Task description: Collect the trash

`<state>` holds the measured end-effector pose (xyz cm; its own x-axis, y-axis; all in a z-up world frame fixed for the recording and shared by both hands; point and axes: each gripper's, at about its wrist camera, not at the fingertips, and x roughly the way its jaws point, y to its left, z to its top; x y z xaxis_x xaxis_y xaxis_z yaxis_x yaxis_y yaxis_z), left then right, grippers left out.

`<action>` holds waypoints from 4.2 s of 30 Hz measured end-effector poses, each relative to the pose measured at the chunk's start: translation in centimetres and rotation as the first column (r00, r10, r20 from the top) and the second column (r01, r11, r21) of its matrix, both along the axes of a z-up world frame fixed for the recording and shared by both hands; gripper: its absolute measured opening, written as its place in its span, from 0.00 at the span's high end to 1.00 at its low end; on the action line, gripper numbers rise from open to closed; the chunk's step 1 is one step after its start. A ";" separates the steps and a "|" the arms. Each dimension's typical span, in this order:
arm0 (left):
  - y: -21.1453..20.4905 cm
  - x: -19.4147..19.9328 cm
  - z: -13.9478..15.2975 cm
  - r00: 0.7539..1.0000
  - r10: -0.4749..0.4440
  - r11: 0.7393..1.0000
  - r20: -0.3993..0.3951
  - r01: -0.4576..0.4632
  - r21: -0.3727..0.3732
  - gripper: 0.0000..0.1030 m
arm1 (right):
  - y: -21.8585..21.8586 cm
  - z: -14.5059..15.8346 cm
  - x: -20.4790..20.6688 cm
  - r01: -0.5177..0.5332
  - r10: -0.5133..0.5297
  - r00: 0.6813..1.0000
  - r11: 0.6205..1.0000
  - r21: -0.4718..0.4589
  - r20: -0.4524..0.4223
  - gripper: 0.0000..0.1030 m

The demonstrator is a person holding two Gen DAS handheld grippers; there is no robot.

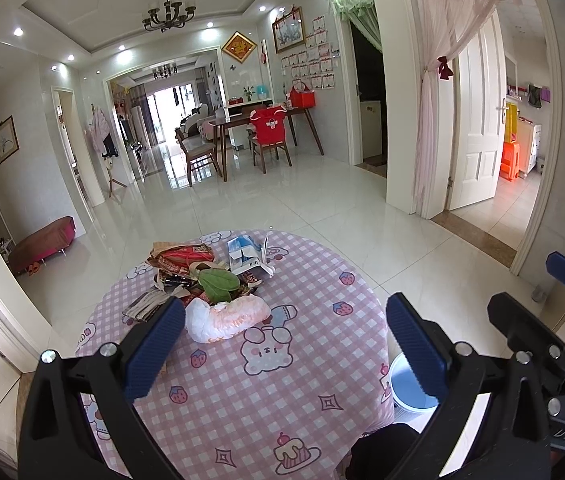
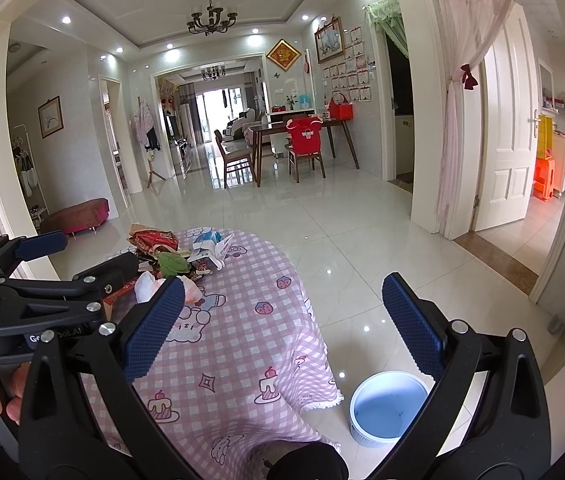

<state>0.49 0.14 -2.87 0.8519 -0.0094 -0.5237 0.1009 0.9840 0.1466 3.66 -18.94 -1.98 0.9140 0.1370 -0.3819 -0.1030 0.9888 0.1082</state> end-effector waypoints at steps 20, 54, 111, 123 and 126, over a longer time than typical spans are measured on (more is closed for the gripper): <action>0.1 0.1 -0.5 1.000 0.003 1.000 -0.005 -0.003 0.000 0.04 | 0.5 -0.6 0.3 -0.004 0.004 1.000 1.000 0.001 -0.008 0.06; 12.4 7.2 -9.1 0.942 0.212 0.965 -0.259 -0.243 -0.094 0.04 | 6.4 -6.8 9.9 -0.131 0.133 0.967 0.991 0.023 -0.218 0.06; 15.4 11.3 -14.0 0.937 0.238 0.963 -0.255 -0.194 0.187 0.22 | 12.7 -11.6 18.3 -0.277 0.362 0.882 0.917 0.288 -0.302 0.57; 17.2 14.9 -15.8 0.901 0.374 0.900 -0.222 -0.295 0.320 0.71 | 13.9 -12.9 19.9 -0.293 0.390 0.866 0.903 0.315 -0.314 0.57; 17.9 13.3 -14.1 0.909 0.362 0.918 -0.208 -0.309 0.249 0.81 | 13.8 -12.3 19.2 -0.296 0.387 0.874 0.904 0.309 -0.294 0.57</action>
<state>13.80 18.09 -17.01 0.6295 0.3849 -0.6750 -0.1710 0.9160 0.3629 22.88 -5.14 -14.25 0.6111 0.5475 -0.5716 -0.3413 0.8339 0.4337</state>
